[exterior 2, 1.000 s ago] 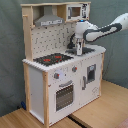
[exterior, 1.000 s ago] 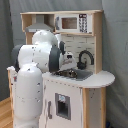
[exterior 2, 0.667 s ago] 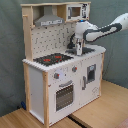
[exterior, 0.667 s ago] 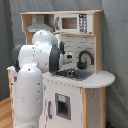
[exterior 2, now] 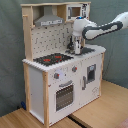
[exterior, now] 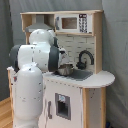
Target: Play with the kitchen
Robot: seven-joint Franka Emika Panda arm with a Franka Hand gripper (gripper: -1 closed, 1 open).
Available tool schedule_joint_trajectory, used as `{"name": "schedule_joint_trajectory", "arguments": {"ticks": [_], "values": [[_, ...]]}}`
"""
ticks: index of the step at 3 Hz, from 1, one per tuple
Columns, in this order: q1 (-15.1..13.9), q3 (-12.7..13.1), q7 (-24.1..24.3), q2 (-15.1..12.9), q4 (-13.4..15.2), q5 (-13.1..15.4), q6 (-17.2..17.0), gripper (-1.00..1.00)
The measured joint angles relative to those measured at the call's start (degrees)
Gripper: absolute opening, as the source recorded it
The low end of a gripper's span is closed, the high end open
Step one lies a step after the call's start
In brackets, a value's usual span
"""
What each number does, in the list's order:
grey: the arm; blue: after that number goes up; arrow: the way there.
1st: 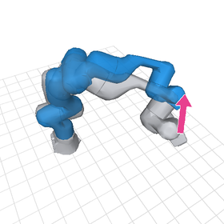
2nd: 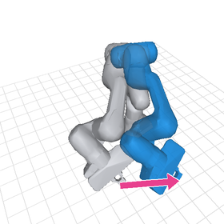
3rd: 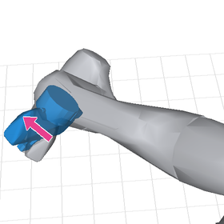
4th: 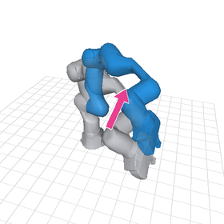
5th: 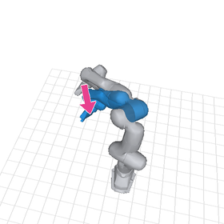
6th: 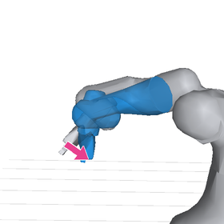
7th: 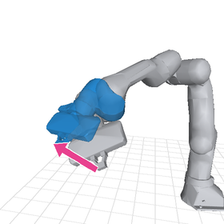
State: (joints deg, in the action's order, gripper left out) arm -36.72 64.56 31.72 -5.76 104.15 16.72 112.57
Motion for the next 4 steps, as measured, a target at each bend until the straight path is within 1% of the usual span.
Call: {"name": "schedule_joint_trajectory", "arguments": {"ticks": [1, 2, 3, 4], "values": [[-0.20, 0.02, 0.14, 4.45, 0.00, -1.08, -4.50, -1.00], [-0.65, -0.82, 0.08, 8.48, 0.00, -2.85, -8.53, -1.00], [-0.76, -2.42, -0.49, 13.18, 0.05, -5.37, -12.26, -1.00], [-0.75, -4.08, -1.48, 17.72, 0.18, -8.14, -14.68, -1.00]]}}
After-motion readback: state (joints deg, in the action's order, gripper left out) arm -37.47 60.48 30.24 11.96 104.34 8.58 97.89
